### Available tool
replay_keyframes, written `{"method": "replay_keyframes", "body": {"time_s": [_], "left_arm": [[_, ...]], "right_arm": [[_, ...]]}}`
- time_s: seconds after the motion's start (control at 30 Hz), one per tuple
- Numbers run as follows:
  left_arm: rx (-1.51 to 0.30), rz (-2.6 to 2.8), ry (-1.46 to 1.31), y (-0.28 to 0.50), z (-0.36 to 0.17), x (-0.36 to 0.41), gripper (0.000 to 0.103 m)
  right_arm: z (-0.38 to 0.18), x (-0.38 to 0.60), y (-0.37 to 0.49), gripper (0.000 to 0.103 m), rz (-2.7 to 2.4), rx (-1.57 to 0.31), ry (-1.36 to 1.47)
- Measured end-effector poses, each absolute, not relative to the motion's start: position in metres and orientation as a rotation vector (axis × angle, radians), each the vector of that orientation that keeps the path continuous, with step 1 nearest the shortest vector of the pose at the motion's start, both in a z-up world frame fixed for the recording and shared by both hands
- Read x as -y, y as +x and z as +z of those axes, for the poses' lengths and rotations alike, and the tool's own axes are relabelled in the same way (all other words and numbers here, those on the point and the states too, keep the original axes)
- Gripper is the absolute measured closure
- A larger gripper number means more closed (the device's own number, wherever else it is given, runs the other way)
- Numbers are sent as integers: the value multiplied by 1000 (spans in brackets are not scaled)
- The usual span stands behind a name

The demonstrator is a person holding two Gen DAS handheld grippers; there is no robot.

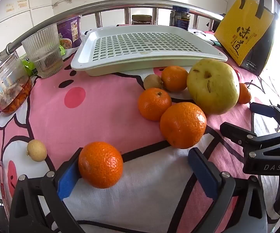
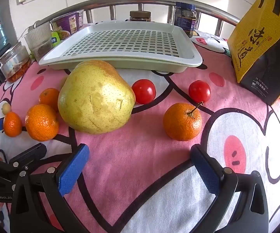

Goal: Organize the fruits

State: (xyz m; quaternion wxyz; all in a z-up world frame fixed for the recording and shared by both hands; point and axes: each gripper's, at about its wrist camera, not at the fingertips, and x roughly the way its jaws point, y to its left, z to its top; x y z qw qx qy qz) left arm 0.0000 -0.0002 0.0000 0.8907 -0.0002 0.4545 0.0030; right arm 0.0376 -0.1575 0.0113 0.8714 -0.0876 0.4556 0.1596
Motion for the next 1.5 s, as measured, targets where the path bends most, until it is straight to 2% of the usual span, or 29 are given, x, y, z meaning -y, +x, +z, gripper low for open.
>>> {"method": "replay_keyframes", "body": {"time_s": [1.5], "left_arm": [[-943, -52, 19, -14, 1, 2, 0]], "right_arm": [[13, 161, 23, 0, 410, -944, -223]]}}
